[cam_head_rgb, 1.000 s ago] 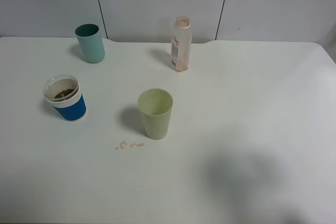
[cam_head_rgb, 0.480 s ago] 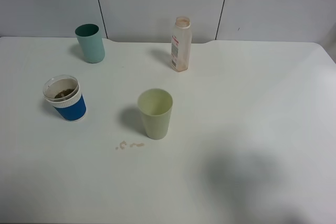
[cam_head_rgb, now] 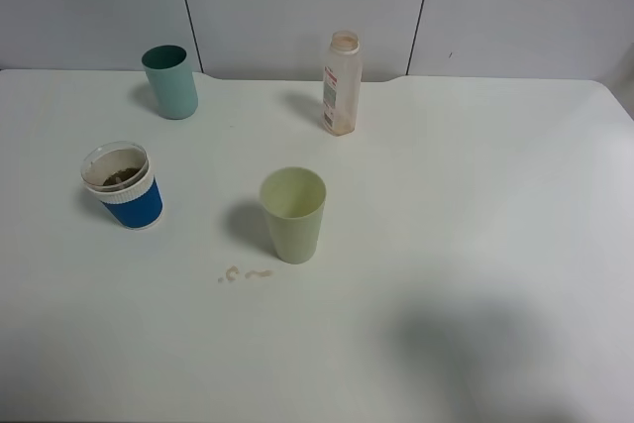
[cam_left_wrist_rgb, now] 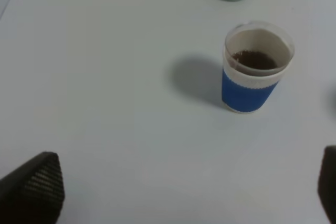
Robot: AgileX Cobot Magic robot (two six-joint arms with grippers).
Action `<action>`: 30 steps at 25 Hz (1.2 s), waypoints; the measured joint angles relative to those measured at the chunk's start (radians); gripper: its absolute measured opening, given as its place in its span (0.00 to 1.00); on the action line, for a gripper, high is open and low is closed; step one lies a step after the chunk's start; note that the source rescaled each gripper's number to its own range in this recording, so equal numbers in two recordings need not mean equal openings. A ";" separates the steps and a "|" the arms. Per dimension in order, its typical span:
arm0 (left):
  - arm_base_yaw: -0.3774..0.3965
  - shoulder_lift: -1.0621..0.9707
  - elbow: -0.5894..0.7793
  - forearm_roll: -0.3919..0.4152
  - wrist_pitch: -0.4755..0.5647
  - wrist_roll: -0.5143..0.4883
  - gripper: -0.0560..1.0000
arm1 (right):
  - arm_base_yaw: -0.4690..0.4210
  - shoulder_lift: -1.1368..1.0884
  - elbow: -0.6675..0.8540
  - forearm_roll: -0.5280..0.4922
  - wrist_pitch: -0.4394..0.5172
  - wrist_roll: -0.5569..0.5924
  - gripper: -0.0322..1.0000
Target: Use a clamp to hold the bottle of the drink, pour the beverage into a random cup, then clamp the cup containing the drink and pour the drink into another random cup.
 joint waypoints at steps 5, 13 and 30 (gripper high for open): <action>0.000 0.000 0.000 0.000 0.000 0.000 0.93 | -0.074 -0.039 0.000 0.000 0.001 0.000 1.00; 0.000 0.000 0.000 0.000 0.000 0.000 0.93 | -0.218 -0.039 0.000 0.000 0.001 0.000 1.00; 0.000 0.000 0.000 0.000 0.000 0.000 0.93 | -0.372 -0.039 0.000 0.000 0.001 0.000 1.00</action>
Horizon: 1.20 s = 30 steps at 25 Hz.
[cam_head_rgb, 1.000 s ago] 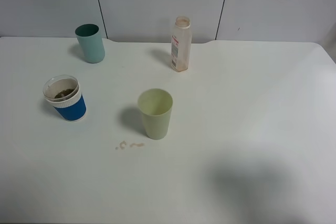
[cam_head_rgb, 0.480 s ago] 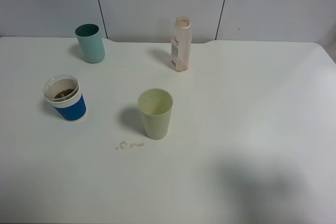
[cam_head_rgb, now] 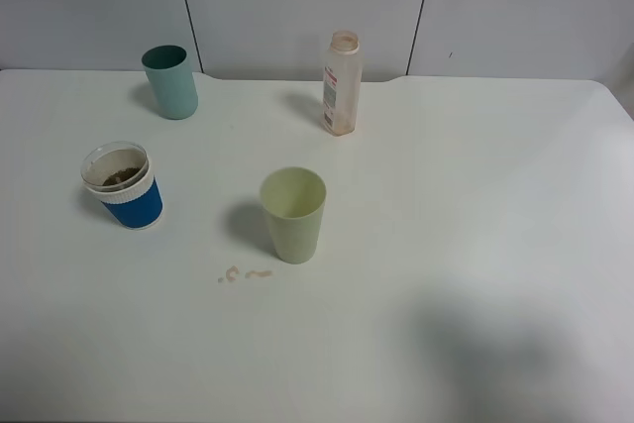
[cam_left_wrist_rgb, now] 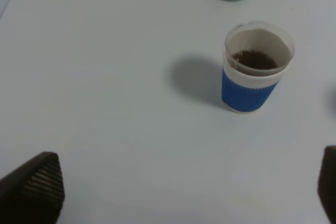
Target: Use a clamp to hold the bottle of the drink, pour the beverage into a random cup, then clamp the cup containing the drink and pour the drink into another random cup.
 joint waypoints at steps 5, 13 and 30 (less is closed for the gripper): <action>0.000 0.000 0.000 0.000 0.000 0.000 0.93 | 0.000 0.000 0.000 0.000 0.000 0.000 1.00; 0.000 0.000 0.000 0.000 0.000 0.000 0.93 | 0.000 0.000 0.000 0.000 0.000 0.000 1.00; 0.000 0.000 0.000 0.008 0.000 0.000 0.94 | 0.000 0.000 0.000 0.000 0.000 0.000 1.00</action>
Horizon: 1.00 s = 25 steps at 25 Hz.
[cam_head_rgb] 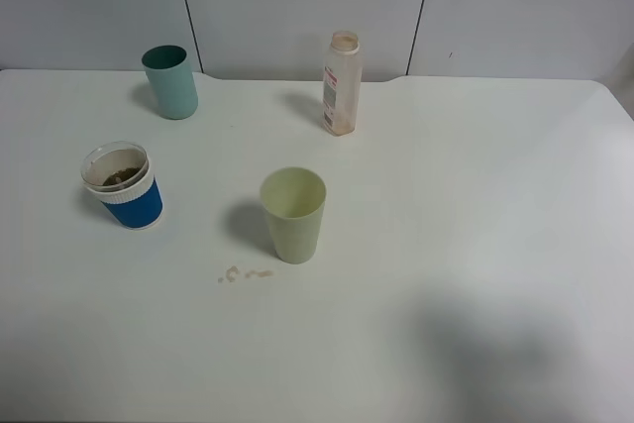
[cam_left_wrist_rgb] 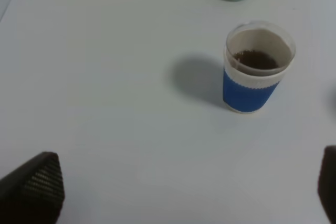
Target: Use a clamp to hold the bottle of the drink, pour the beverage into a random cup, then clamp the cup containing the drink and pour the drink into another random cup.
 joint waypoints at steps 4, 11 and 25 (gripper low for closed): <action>0.000 0.000 -0.012 -0.013 -0.023 0.000 0.99 | 0.000 0.000 0.000 0.000 0.000 0.000 1.00; 0.000 0.120 -0.024 -0.086 -0.314 0.090 0.99 | 0.000 0.000 0.000 0.000 0.000 0.000 1.00; 0.000 0.480 0.003 -0.088 -0.513 0.204 1.00 | 0.000 0.000 0.000 0.000 0.000 0.000 1.00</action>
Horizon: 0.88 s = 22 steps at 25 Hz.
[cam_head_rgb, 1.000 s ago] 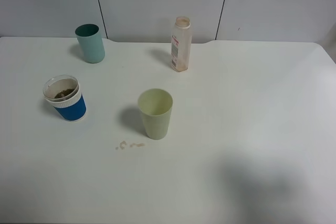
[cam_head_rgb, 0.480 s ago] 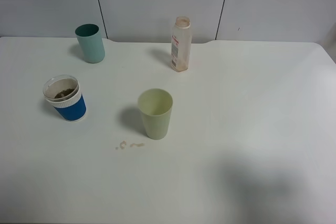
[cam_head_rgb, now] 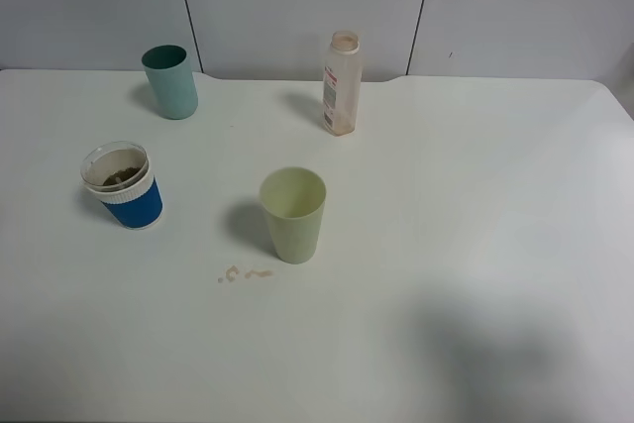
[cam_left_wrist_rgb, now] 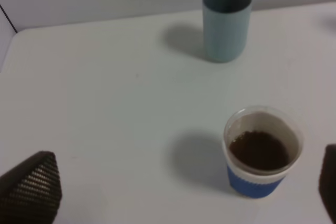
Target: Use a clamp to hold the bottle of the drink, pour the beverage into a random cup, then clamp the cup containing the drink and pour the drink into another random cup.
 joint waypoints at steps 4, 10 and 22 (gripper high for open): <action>0.000 0.034 0.084 0.000 -0.105 0.015 1.00 | 0.000 0.000 0.000 0.000 0.000 0.000 1.00; 0.000 0.035 0.223 0.000 -0.259 0.017 1.00 | 0.000 0.000 0.000 0.000 0.000 0.000 1.00; 0.000 0.189 0.255 0.000 -0.377 -0.001 1.00 | 0.000 0.000 0.000 0.000 0.000 0.000 1.00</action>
